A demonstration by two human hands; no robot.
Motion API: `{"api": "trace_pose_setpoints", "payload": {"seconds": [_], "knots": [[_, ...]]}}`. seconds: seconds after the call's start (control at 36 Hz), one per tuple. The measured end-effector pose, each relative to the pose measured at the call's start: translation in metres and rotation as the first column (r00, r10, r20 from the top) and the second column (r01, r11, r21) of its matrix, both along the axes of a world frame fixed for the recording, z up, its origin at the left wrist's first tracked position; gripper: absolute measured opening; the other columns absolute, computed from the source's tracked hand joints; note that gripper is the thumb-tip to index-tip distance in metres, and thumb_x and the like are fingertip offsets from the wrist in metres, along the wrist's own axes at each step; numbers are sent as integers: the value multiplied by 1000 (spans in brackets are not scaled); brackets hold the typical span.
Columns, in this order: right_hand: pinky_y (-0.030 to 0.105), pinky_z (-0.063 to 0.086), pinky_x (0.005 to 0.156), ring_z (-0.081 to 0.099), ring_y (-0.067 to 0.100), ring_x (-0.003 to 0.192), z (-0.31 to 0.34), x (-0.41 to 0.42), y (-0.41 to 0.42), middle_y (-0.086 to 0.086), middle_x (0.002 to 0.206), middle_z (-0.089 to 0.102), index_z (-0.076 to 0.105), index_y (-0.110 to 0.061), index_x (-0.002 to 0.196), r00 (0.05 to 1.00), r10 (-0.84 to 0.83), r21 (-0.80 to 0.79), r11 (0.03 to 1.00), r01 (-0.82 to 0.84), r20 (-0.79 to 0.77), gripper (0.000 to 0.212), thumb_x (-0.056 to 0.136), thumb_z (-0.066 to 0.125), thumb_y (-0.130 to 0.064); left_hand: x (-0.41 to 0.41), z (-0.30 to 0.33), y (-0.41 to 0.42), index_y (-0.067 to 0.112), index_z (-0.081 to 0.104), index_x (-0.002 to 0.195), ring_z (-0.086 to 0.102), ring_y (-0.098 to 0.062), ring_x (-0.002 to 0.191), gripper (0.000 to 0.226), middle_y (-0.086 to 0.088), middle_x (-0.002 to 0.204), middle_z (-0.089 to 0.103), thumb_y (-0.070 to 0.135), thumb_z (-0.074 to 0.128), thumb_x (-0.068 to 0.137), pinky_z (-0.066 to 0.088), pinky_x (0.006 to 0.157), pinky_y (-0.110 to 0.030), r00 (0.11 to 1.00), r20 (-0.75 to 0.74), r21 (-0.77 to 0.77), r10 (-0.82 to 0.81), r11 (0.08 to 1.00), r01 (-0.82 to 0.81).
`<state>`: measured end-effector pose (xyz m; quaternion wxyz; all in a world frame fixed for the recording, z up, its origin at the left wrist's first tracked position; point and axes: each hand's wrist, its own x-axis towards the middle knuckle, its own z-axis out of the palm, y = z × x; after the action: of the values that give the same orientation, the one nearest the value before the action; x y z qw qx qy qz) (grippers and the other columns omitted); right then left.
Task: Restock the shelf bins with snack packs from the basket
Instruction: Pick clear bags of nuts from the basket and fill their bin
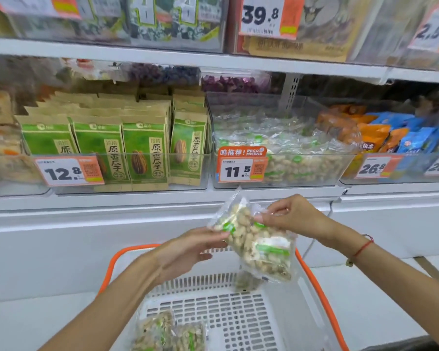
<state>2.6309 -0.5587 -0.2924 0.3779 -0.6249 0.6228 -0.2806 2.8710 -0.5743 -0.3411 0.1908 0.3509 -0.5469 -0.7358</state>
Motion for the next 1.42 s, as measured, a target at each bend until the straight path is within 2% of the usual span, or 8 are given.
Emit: {"api": "trace_pose_setpoints", "payload": {"seconds": [0.17,0.39,0.58,0.78,1.03,1.11,1.25,1.42], "knots": [[23,34,53,42,13,52,0,9,2,-1,49,51,67,-17,65,995,-76,-45,996,79,57,33,62,80,-47,-28,-3,1,20,63,111,63,-20,106,44,-4,106,70,54,53,85,42,103,-34,942,-106,-138,318,934,-331],[21,24,46,34,6,39,10,17,5,-9,39,45,56,-18,66,994,-52,-354,935,14,-98,40,60,86,-45,-39,29,-2,38,46,127,59,-13,114,60,-2,138,53,72,40,78,42,104,-35,976,210,-243,53,970,0],[29,40,59,52,8,57,21,25,8,-5,61,61,60,-26,68,982,-138,-425,902,71,-129,39,57,81,-57,-37,29,1,32,35,121,63,-3,105,55,3,122,60,12,71,84,50,78,-15,993,122,-345,-11,937,52],[27,34,100,43,1,119,63,10,-2,-18,131,42,23,-36,147,995,-95,-119,988,95,12,108,57,74,-69,-35,49,-14,35,42,122,61,8,102,56,16,117,63,34,70,73,47,81,-8,959,-118,-372,258,884,-284],[10,49,75,66,-4,84,98,17,-54,-17,93,71,60,-24,106,979,26,-46,999,-18,202,27,84,68,-38,-57,105,-63,41,45,121,55,1,110,51,21,123,56,60,60,76,41,100,-29,942,-83,-472,325,820,-325],[23,49,82,64,14,92,110,12,-83,1,104,72,67,-11,110,911,-37,70,998,9,411,35,84,64,-34,-52,119,-89,36,41,134,40,-3,119,77,16,137,41,83,30,74,28,104,-33,908,26,-636,418,708,-308],[27,48,69,62,21,90,115,-3,-152,7,112,67,66,-13,105,774,-162,176,982,66,612,26,81,66,-22,-35,113,-127,37,39,135,36,-5,121,51,16,133,43,60,24,92,27,99,-26,597,77,-983,799,162,-90],[29,53,59,65,13,64,102,8,-243,2,74,71,62,-13,87,779,-200,104,980,172,594,15,96,53,-19,-33,93,-152,35,31,143,37,-7,129,51,13,143,41,53,35,95,29,105,-28,618,167,-967,768,249,-49]]}}
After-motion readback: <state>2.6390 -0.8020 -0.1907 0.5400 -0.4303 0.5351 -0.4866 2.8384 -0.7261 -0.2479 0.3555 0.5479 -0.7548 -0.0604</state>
